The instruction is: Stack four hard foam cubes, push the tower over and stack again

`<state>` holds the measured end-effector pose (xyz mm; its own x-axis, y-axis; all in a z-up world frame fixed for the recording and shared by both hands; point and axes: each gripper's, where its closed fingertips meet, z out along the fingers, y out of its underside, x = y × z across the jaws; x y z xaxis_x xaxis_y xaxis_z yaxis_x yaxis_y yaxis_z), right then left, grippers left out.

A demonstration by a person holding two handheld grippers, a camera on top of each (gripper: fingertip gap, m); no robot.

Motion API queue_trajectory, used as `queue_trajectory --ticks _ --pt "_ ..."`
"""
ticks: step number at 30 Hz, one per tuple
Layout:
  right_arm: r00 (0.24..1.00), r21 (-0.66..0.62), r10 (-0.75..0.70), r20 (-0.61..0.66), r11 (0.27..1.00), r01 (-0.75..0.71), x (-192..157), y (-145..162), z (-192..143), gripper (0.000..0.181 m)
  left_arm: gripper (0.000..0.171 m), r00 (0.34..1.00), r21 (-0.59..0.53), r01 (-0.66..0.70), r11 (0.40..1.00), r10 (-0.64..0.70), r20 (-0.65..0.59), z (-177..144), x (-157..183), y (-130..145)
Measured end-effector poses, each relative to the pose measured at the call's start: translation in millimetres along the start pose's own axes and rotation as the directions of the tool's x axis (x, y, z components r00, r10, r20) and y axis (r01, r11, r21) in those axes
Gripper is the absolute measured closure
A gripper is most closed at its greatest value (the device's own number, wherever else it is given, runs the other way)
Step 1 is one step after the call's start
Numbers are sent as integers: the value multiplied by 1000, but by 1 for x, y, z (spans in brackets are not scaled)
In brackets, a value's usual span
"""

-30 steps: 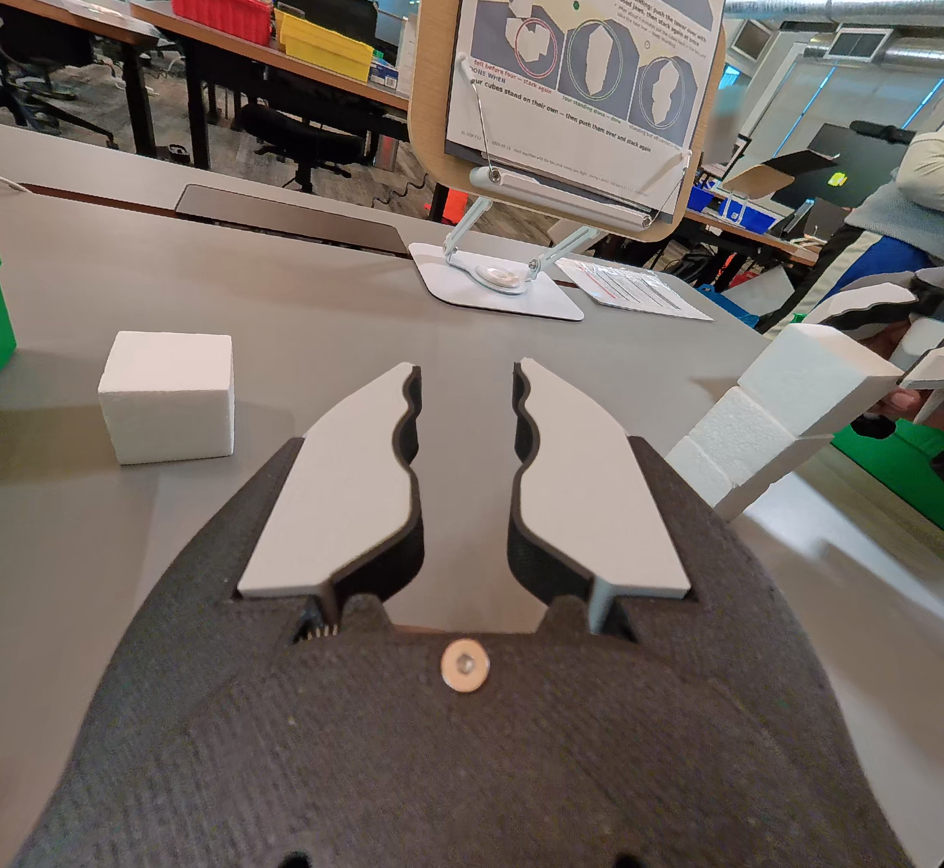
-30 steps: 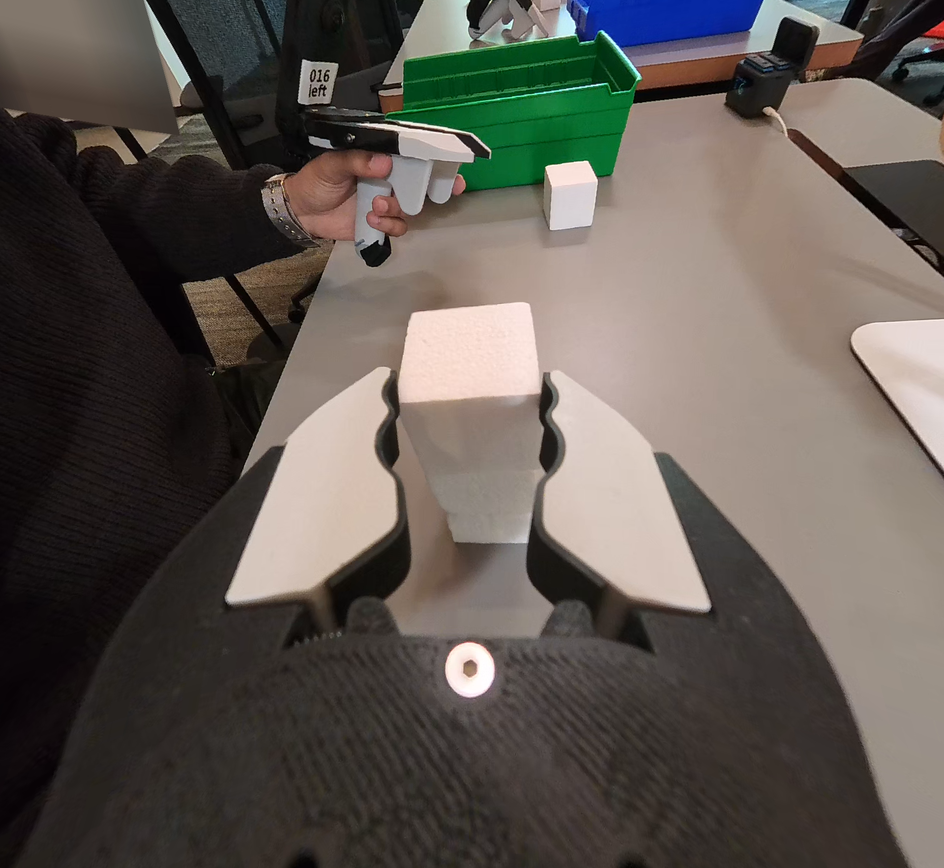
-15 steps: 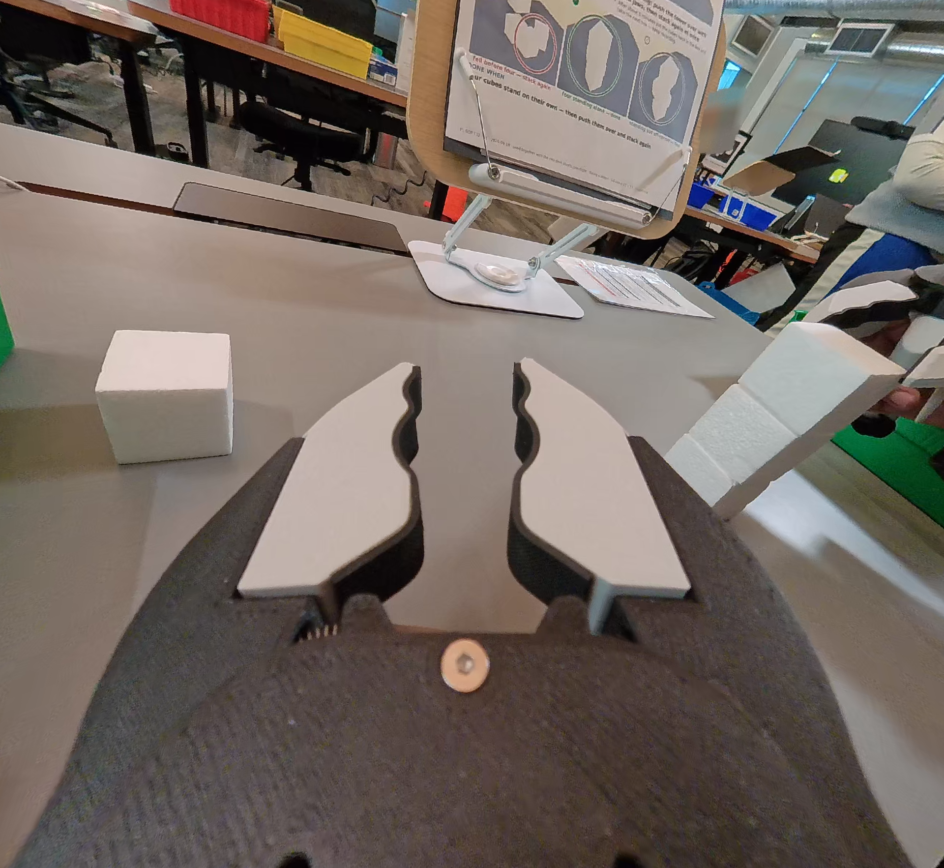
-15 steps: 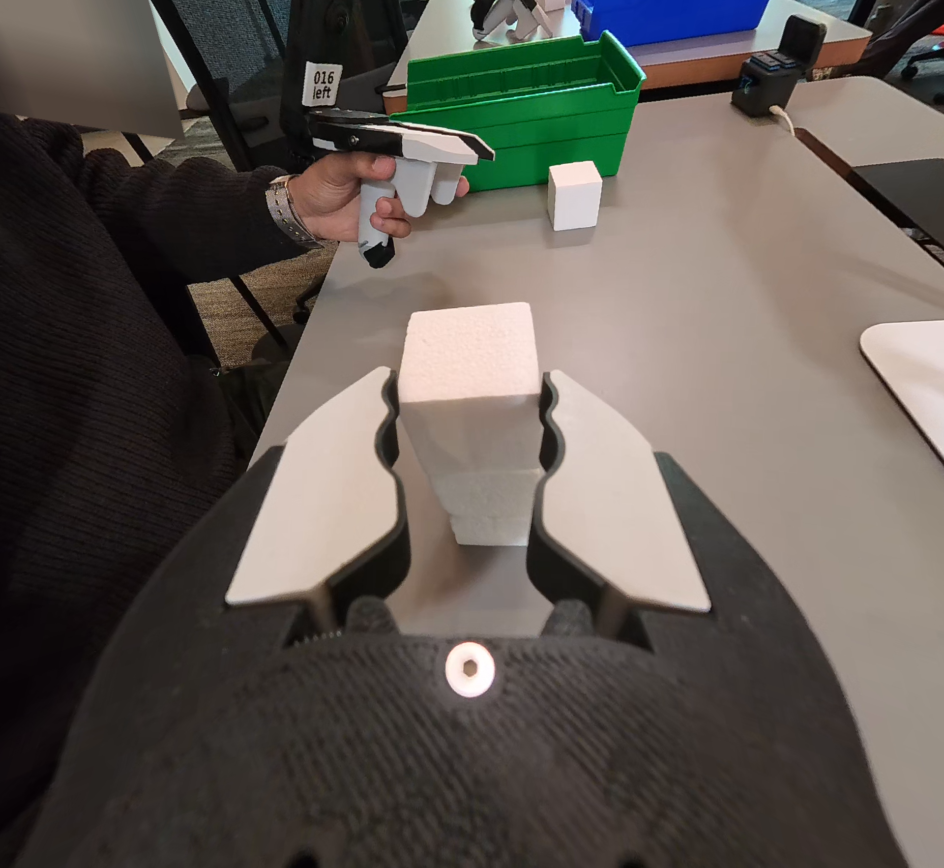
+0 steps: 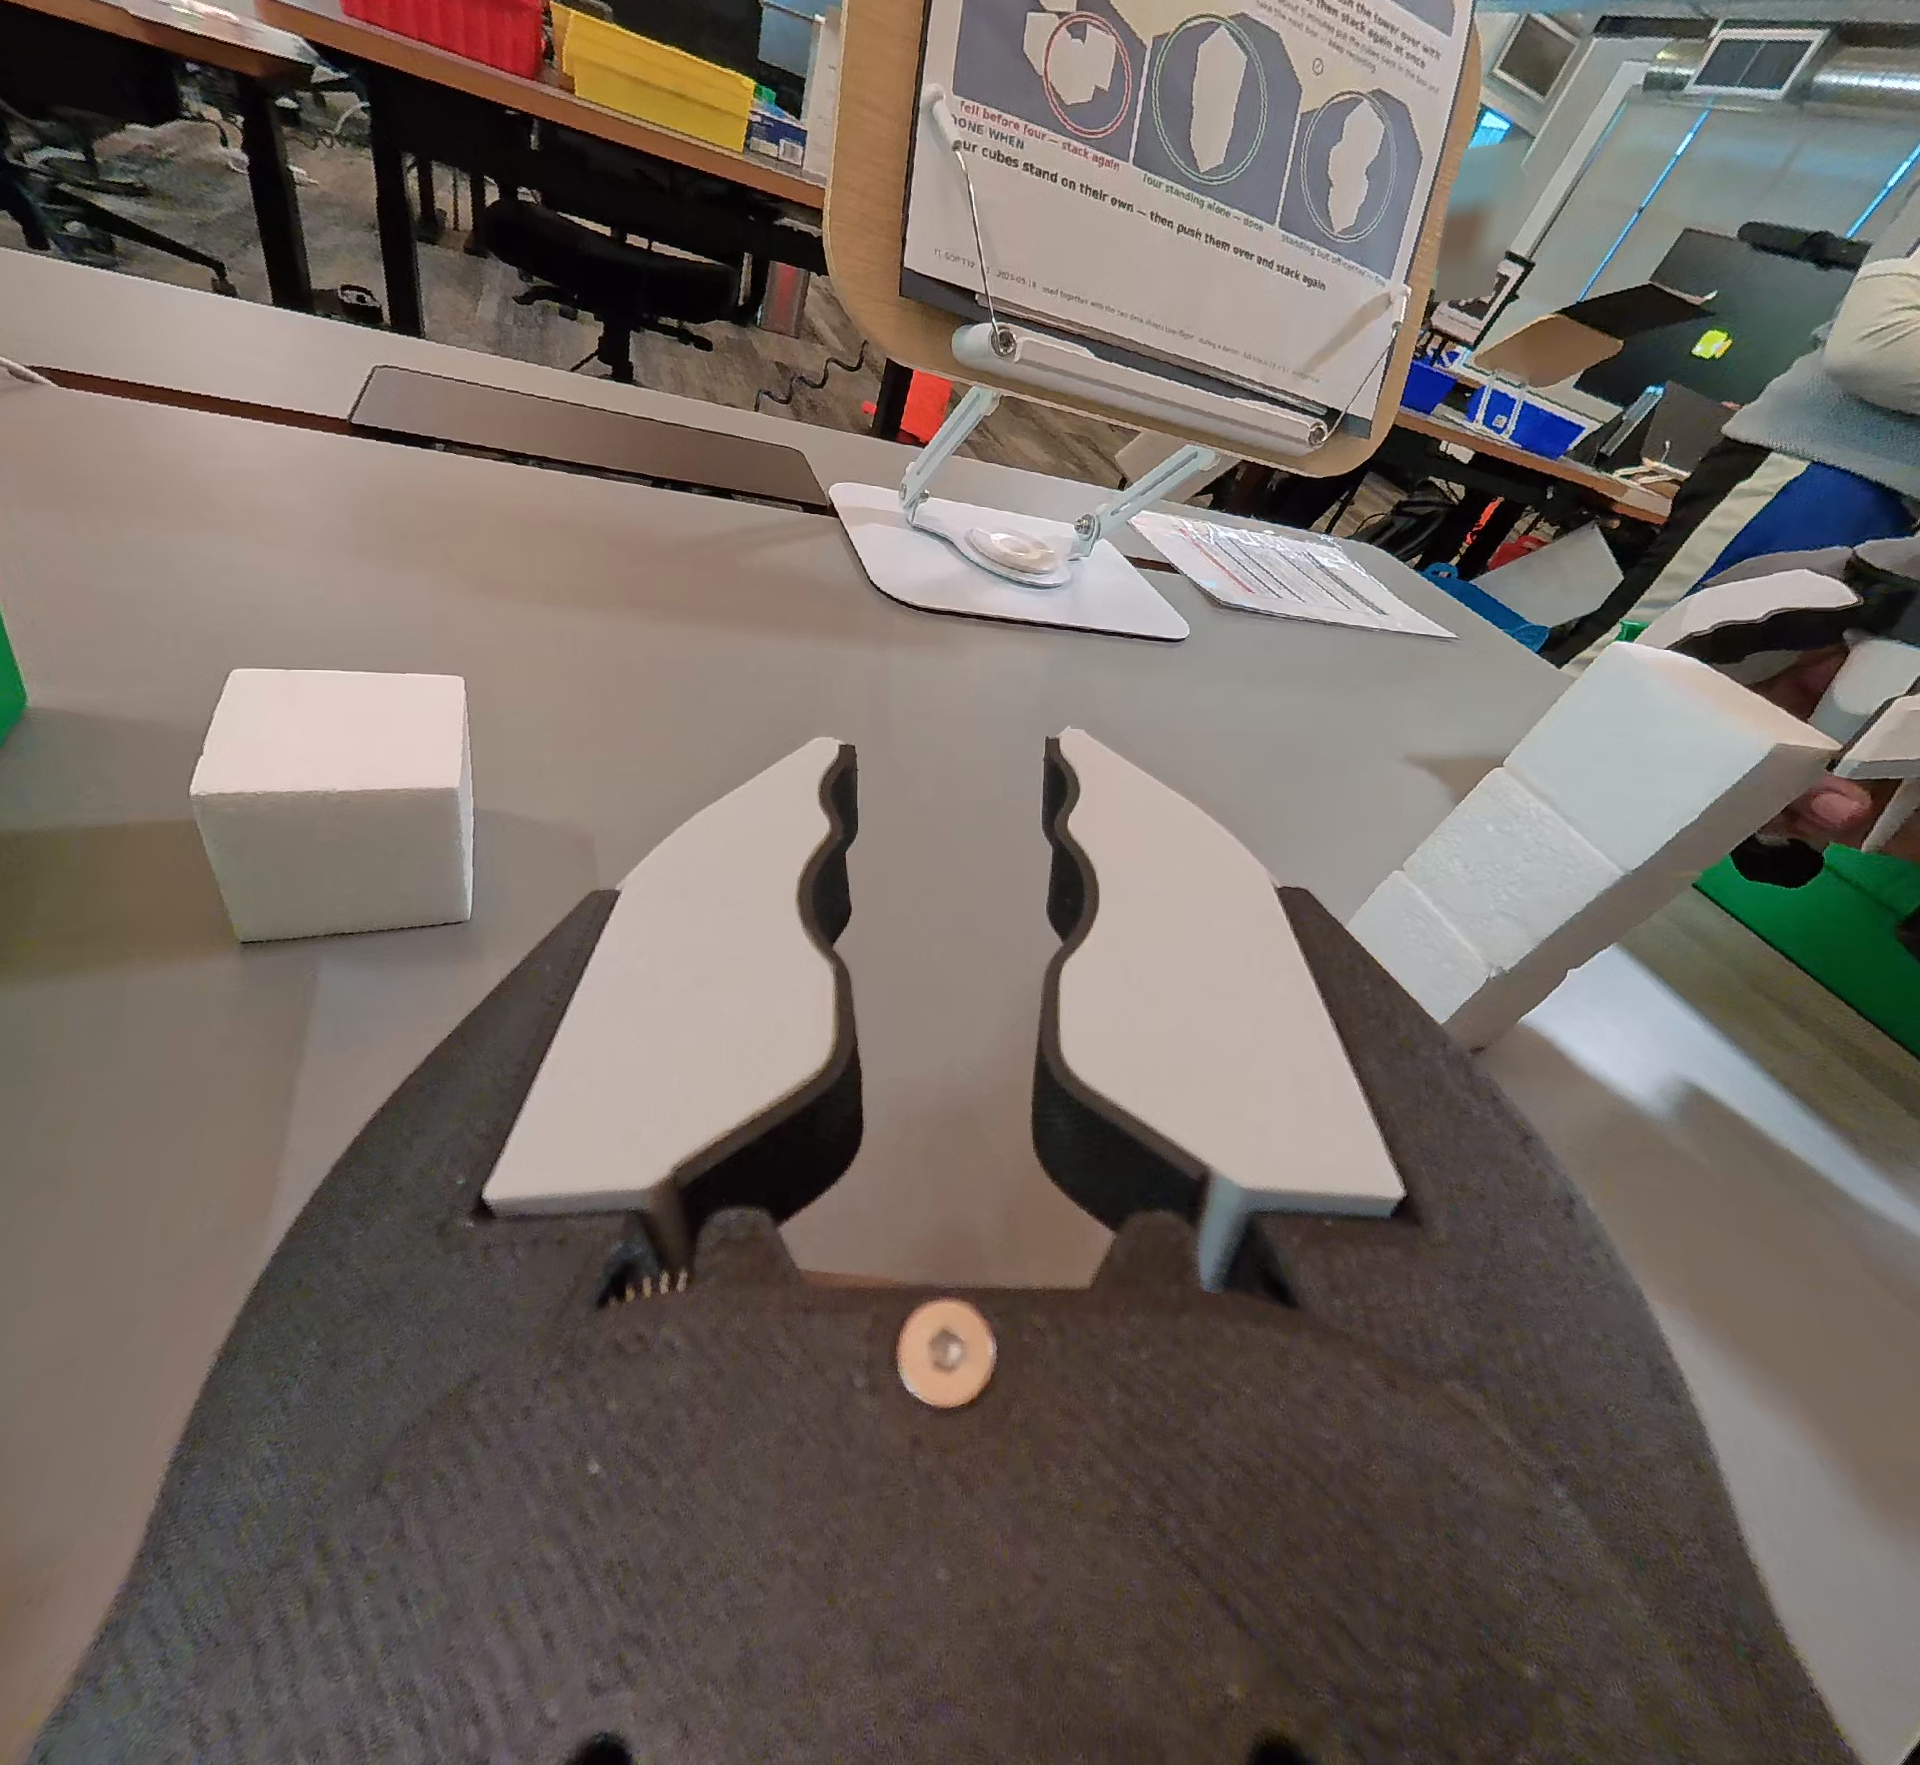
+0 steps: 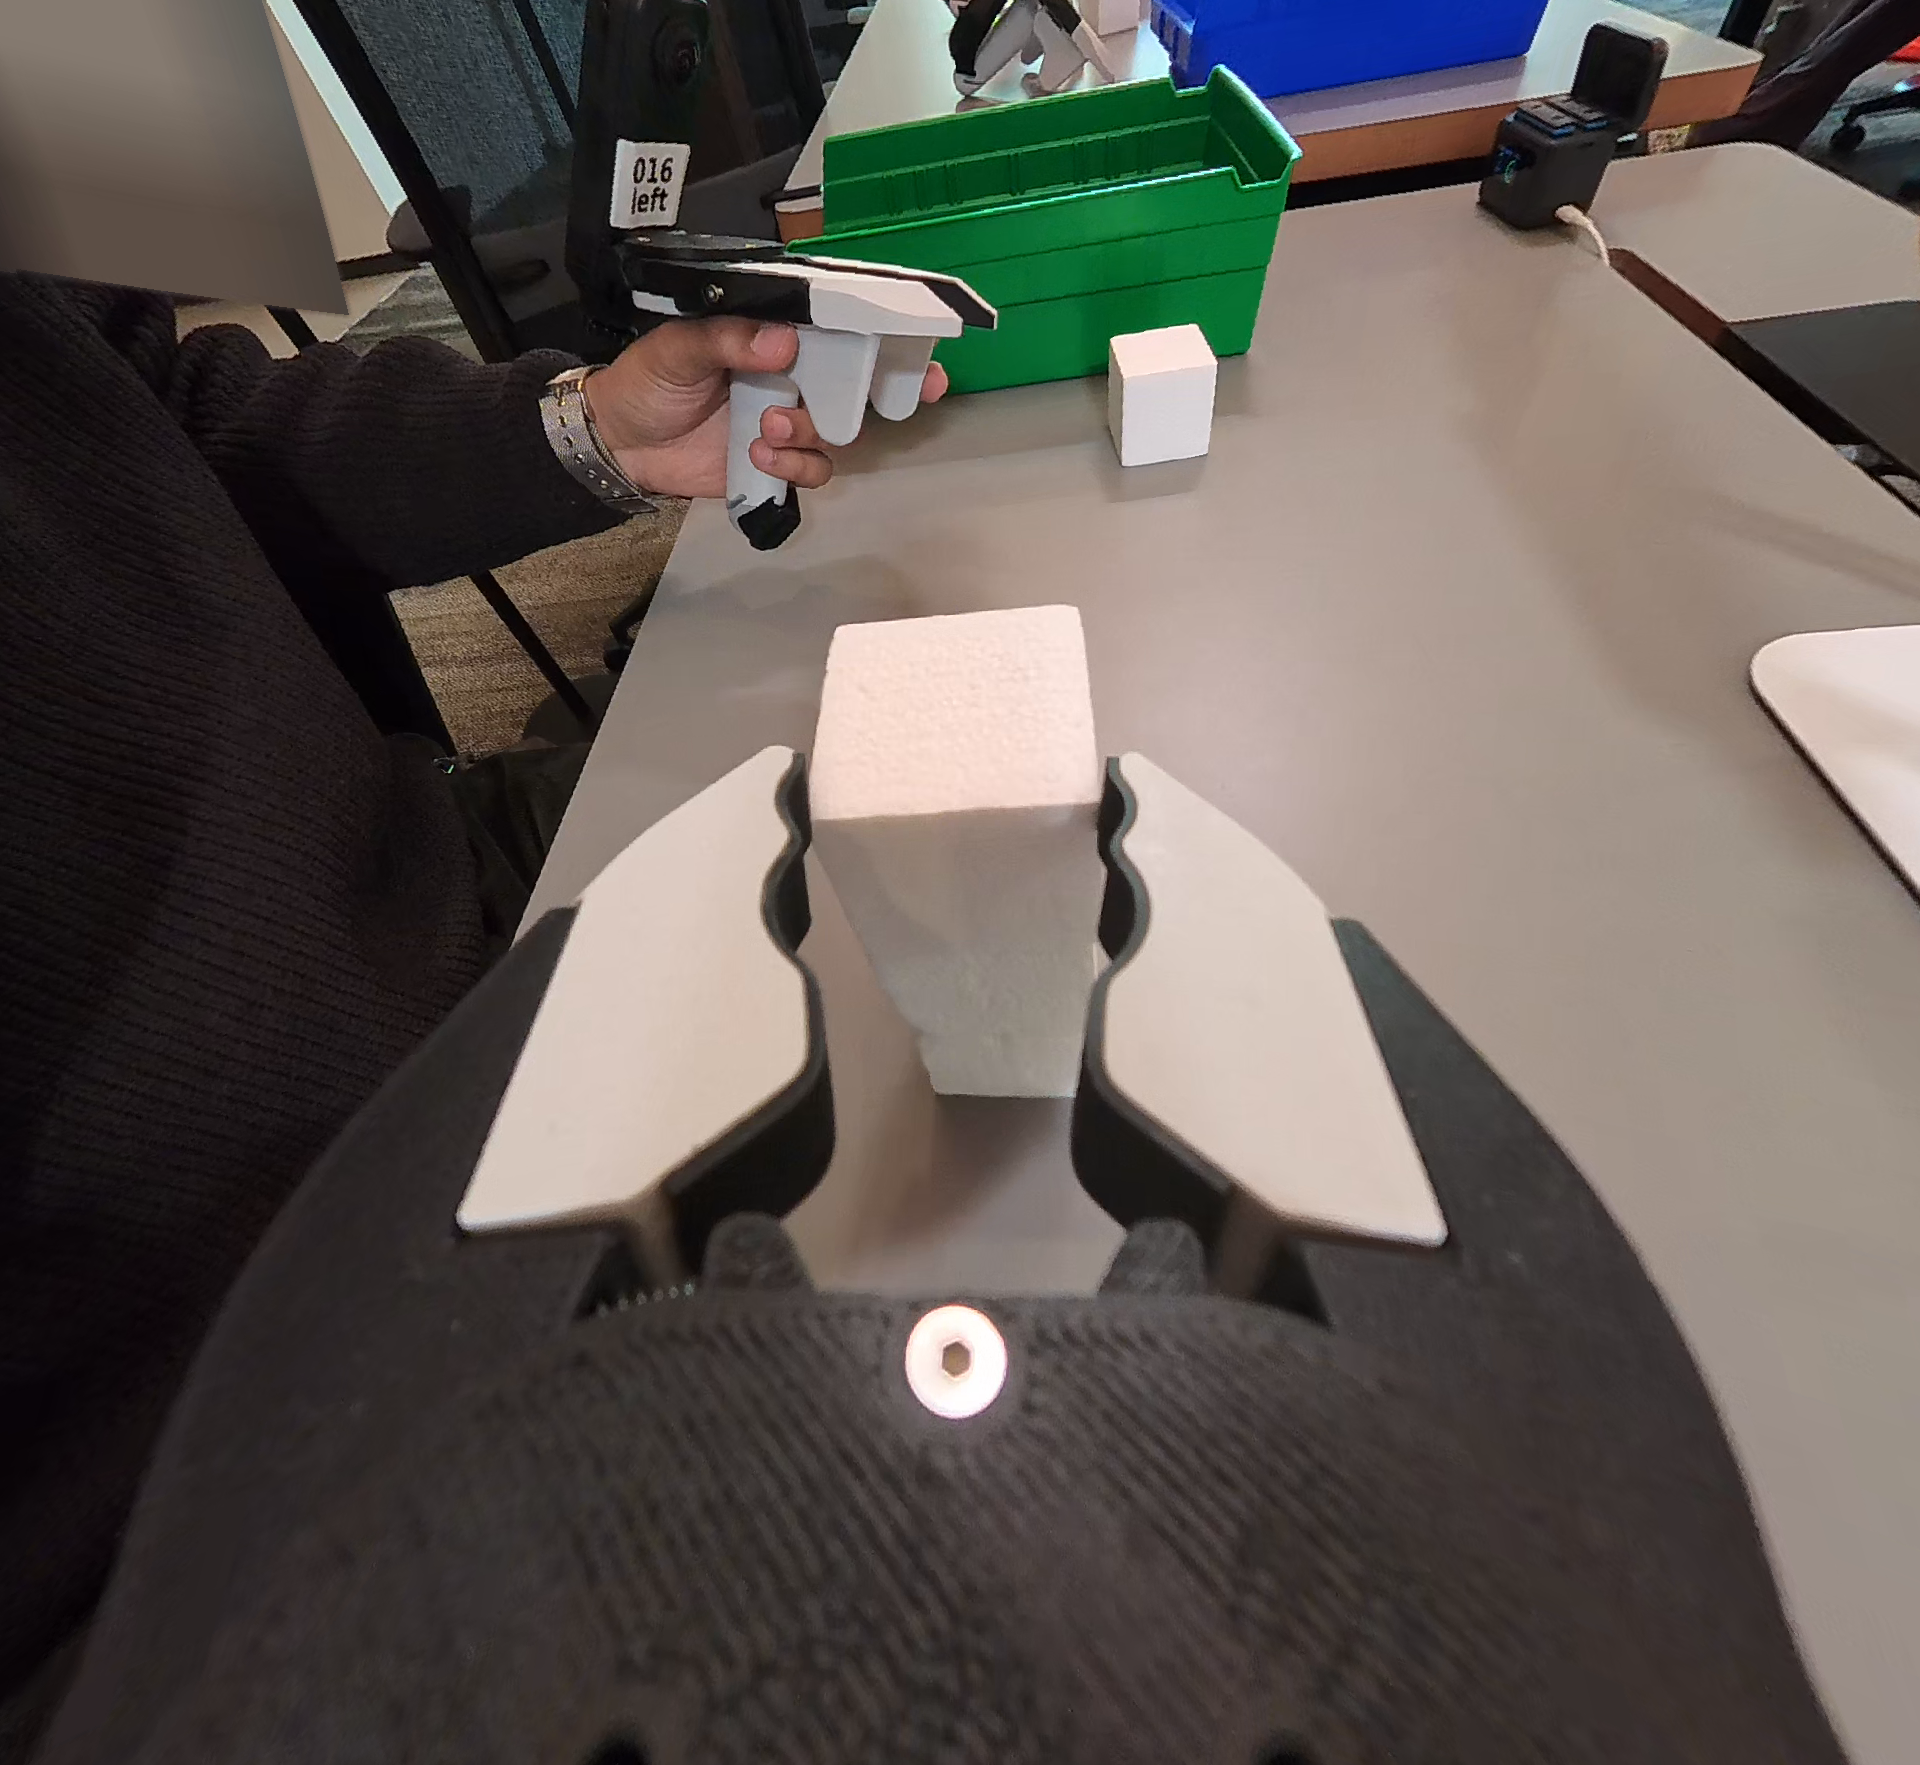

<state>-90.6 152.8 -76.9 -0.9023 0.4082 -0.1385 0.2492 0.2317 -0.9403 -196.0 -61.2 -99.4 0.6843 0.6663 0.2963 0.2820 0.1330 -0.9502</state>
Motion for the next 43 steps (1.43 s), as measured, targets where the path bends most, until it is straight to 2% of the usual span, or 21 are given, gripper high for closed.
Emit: queue_trajectory --ticks 4,10,16,20,23,26,29,31,39,43 --pt "1000 -4 -22 -22 1000 22 -1 0 -1 125 137 1000 -3 -1 1000 1 0 0 0 1" --pt "999 -13 -35 -34 999 34 -4 -4 2 112 137 1000 -4 -1 1000 1 0 0 0 1" --pt "997 -17 -46 -55 999 46 -3 -6 1 111 137 1000 -6 -2 1000 2 0 0 0 1" --pt "994 0 -28 -108 1000 28 0 -19 -9 99 137 1000 -5 -1 1000 1 1 0 0 1" --pt "983 19 23 -181 1000 -20 0 -40 -19 81 137 1000 -6 0 1000 0 2 1 0 1" --pt "969 -94 -39 -242 995 17 -9 -42 -15 77 137 1000 -8 1 1000 -1 1 1 0 1" --pt "934 -302 -171 -314 951 72 -6 -19 -4 78 137 1000 -11 -1 1000 1 0 1 0 2" --pt "920 -358 -210 -332 930 83 -2 -10 2 84 137 1000 -10 -6 1000 6 1 1 1 2" --pt "947 -308 -127 -296 951 32 -2 -5 0 112 137 1000 -14 -11 1000 11 3 1 1 3" --pt "945 -313 -135 -299 949 36 0 -1 1 120 137 1000 -15 -12 1000 13 3 2 1 3"
